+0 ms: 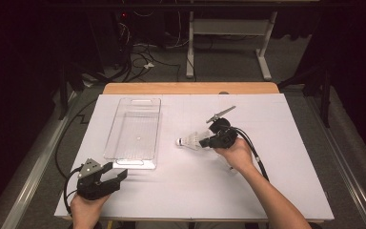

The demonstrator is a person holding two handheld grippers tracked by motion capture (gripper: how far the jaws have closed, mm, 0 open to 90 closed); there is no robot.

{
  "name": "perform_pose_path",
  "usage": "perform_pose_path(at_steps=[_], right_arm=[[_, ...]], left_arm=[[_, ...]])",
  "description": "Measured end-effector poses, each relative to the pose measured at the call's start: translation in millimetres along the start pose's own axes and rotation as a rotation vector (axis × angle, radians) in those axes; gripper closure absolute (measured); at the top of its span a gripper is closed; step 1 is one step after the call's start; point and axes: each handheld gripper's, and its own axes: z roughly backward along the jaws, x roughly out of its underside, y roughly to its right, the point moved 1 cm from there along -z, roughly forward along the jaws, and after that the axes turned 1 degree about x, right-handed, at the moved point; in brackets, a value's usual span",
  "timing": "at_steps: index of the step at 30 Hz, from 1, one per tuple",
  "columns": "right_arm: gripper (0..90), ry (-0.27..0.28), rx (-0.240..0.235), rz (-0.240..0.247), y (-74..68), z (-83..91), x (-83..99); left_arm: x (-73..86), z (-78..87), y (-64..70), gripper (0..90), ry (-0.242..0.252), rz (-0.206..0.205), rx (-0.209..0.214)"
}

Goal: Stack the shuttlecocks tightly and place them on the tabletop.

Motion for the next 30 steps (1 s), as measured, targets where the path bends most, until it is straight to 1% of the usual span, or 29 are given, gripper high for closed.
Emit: perform_pose_path(at_steps=[2, 12, 13, 14, 16, 17, 30], right_arm=[[90.0, -0.003, 0.001, -0.007, -0.6, -0.8, -0.5], [90.0, -0.013, -0.007, 0.001, -0.7, -4.9, -2.7], [90.0, -0.015, -0.008, -0.009, -1.5, -5.4, -3.1], [90.0, -0.02, -0.009, 0.003, -0.9, -5.7, -3.6], [90.0, -0.021, -0.01, -0.003, -1.6, -6.7, -4.6], [90.0, -0.019, -0.01, 0.003, -1.5, -7.3, -5.4], [90.0, -0.034, -0.014, 0.008, -4.2, -11.3, -11.7]], left_arm=[[0.0, -0.1, 0.1, 35.2, -0.001, -0.001, 0.0], [-0.1, -0.2, 0.5, 35.2, -0.001, -0.003, 0.001], [-0.1, -0.2, 0.5, 35.3, -0.001, -0.004, 0.001], [-0.1, -0.1, 0.4, 35.2, -0.002, -0.003, 0.001], [-0.1, -0.1, 0.4, 35.2, -0.002, -0.004, 0.001], [-0.1, -0.1, 0.4, 35.2, -0.001, -0.004, 0.001], [0.0, 0.0, 0.6, 35.3, 0.0, -0.004, 0.002]])
